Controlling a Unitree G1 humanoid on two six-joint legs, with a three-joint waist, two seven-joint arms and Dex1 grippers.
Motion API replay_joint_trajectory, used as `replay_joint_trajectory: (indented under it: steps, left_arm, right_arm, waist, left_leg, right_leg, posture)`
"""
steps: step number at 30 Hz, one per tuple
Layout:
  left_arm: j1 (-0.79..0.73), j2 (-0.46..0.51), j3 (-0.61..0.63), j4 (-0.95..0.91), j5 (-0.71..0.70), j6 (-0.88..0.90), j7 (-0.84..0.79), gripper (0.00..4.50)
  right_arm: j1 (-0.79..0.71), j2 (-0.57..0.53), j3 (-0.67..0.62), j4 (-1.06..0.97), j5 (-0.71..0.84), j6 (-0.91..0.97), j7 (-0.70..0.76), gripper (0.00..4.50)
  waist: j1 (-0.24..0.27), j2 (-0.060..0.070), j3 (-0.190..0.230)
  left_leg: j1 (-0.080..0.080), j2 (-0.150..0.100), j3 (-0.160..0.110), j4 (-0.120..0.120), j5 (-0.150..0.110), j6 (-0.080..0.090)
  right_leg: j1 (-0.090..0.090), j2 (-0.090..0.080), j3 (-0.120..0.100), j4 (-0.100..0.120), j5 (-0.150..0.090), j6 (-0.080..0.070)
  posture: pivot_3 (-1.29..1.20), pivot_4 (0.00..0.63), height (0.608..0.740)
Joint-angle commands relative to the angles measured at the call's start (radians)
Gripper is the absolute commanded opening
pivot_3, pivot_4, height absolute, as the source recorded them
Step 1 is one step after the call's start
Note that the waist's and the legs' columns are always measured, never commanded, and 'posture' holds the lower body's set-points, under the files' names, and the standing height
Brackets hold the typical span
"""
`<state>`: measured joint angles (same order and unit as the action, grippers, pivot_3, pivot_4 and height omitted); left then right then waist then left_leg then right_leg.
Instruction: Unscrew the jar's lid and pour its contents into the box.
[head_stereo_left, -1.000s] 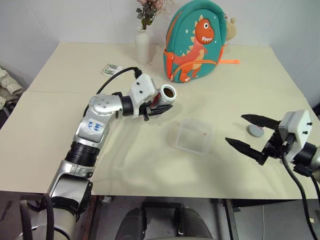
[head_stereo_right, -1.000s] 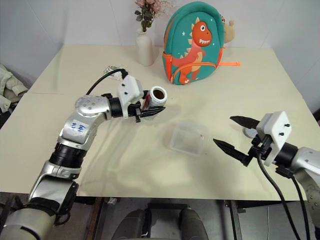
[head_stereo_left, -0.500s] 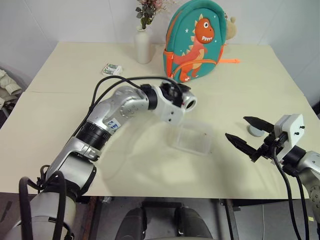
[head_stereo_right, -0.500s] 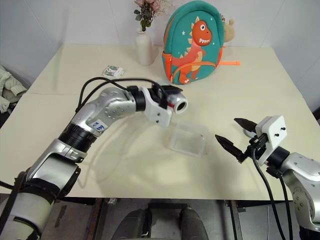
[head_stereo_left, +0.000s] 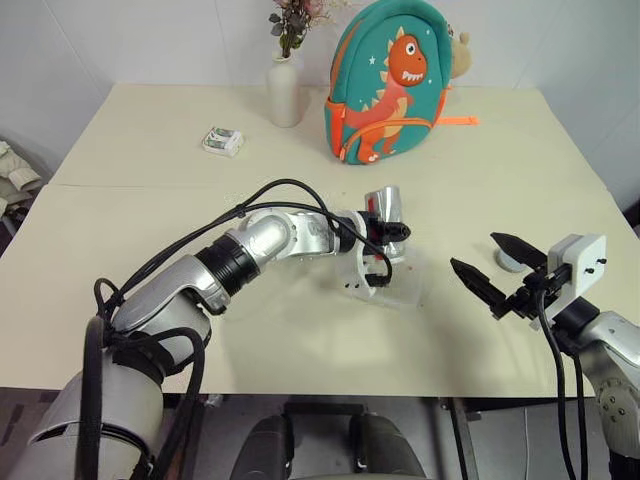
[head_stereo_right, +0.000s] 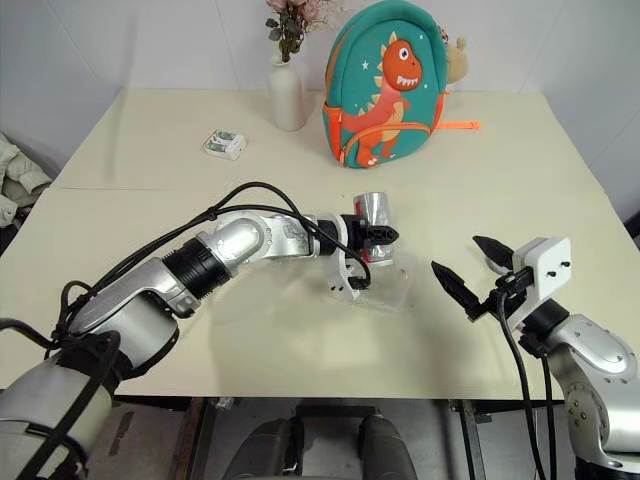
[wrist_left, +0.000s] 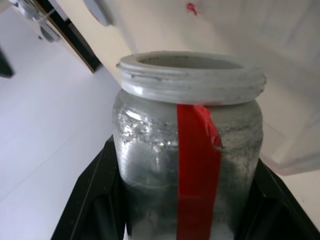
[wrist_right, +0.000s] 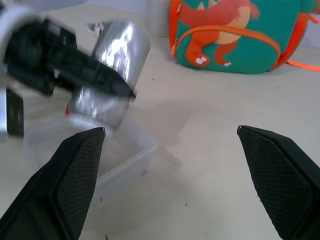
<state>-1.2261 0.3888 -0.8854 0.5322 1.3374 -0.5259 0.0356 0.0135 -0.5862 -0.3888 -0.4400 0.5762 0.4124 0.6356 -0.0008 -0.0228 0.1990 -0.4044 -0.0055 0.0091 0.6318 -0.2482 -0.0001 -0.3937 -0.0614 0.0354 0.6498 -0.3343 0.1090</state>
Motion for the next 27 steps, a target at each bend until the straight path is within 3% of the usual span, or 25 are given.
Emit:
replay_joint_trajectory:
  steps: [1, 10, 13, 17, 19, 21, 27]
  left_arm:
    - [-0.034, -0.040, 0.012, 0.066, 0.011, 0.061, 0.024, 2.08]
    - [-0.082, -0.074, 0.149, 0.067, -0.200, 0.019, -0.039, 2.08]
    - [-0.078, -0.079, 0.271, 0.099, -0.408, -0.017, -0.124, 2.08]
    - [-0.034, -0.106, 0.430, 0.144, -0.693, 0.082, -0.360, 2.08]
    - [0.026, -0.152, 0.620, 0.078, -1.025, 0.293, -0.567, 2.08]
    - [0.068, -0.176, 0.748, 0.013, -1.224, 0.509, -0.692, 2.08]
    - [0.178, -0.160, 0.976, -0.128, -1.426, 0.974, -0.607, 2.08]
  right_arm:
    - [0.003, 0.016, -0.010, -0.044, 0.015, -0.021, -0.020, 4.47]
    - [0.033, 0.010, -0.035, -0.053, 0.040, -0.013, -0.014, 4.47]
    - [0.018, -0.004, -0.031, -0.041, 0.045, -0.008, -0.005, 4.47]
    - [0.015, -0.012, -0.029, -0.035, 0.048, -0.006, 0.003, 4.47]
    - [0.001, -0.021, -0.019, -0.027, 0.047, -0.002, 0.012, 4.47]
    - [-0.017, -0.026, -0.012, -0.022, 0.047, 0.003, 0.014, 4.47]
    - [-0.072, -0.062, 0.023, -0.040, 0.054, 0.035, 0.030, 4.47]
  waist:
    - [0.002, 0.000, 0.000]
    - [0.000, 0.000, 0.000]
    - [-0.001, 0.000, 0.000]
    - [-0.001, 0.000, 0.000]
    - [-0.002, 0.001, -0.001]
    - [-0.005, 0.001, -0.001]
    - [-0.006, 0.001, -0.001]
  left_leg:
    - [0.000, 0.000, 0.000, 0.001, 0.000, 0.000]
    - [-0.001, -0.001, 0.000, 0.004, 0.001, 0.001]
    - [-0.001, 0.000, 0.000, 0.003, 0.001, 0.001]
    - [-0.001, 0.000, 0.000, 0.004, 0.001, 0.001]
    - [0.000, 0.000, 0.001, 0.005, 0.001, 0.001]
    - [0.000, 0.000, 0.001, 0.006, 0.001, 0.001]
    - [0.000, 0.001, -0.001, 0.014, 0.001, 0.001]
  right_leg:
    - [0.000, 0.000, 0.000, 0.001, 0.000, 0.000]
    - [0.000, -0.001, 0.000, 0.003, 0.001, 0.002]
    - [0.000, -0.001, 0.000, 0.003, 0.001, 0.002]
    - [0.000, -0.001, 0.000, 0.004, 0.001, 0.002]
    - [0.000, 0.000, 0.000, 0.004, 0.001, 0.002]
    - [0.000, 0.000, 0.000, 0.006, 0.001, 0.001]
    - [0.000, 0.000, -0.001, 0.011, 0.001, 0.001]
  posture:
    - [0.00, 0.150, 0.740]
    - [0.00, 0.150, 0.740]
    - [0.00, 0.150, 0.740]
    - [0.00, 0.150, 0.740]
    - [0.00, 0.150, 0.740]
    - [0.00, 0.150, 0.740]
    - [0.00, 0.150, 0.740]
